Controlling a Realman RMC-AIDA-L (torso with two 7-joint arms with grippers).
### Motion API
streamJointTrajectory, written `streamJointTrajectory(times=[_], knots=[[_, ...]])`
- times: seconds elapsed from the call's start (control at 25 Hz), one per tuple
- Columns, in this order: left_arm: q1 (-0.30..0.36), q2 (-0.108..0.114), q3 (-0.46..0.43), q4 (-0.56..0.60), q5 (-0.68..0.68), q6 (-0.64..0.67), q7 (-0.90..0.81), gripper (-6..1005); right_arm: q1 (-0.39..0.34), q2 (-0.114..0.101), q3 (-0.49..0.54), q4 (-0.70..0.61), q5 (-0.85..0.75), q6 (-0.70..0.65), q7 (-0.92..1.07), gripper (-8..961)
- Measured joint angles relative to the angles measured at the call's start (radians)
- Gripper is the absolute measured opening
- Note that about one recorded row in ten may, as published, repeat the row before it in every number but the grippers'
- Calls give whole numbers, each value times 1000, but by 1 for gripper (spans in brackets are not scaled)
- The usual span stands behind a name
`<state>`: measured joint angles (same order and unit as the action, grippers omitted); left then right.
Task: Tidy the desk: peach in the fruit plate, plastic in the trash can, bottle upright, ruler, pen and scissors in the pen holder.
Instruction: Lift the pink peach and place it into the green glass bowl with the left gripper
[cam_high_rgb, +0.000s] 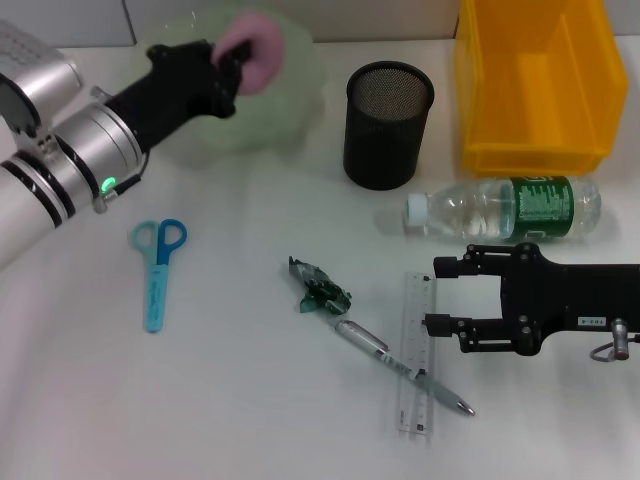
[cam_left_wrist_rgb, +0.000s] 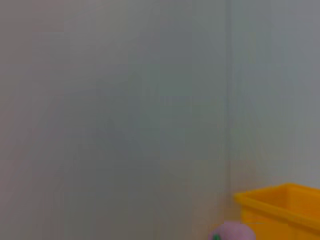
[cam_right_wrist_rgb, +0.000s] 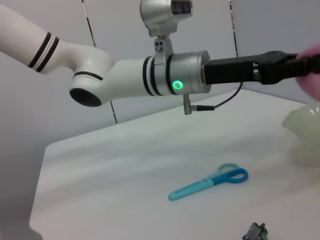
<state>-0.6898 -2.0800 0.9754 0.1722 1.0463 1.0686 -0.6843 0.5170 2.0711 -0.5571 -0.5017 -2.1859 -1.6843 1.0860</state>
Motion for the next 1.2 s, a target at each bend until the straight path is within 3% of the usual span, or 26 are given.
streamJointTrajectory(times=[0.52,1.2], knots=[[-52,0,0,7,-114,-250,0,96,2,0,0,0,0,0,3,744],[-55,0,0,9,-117,-260,0,103,3,3,1,0,0,1,3,743]])
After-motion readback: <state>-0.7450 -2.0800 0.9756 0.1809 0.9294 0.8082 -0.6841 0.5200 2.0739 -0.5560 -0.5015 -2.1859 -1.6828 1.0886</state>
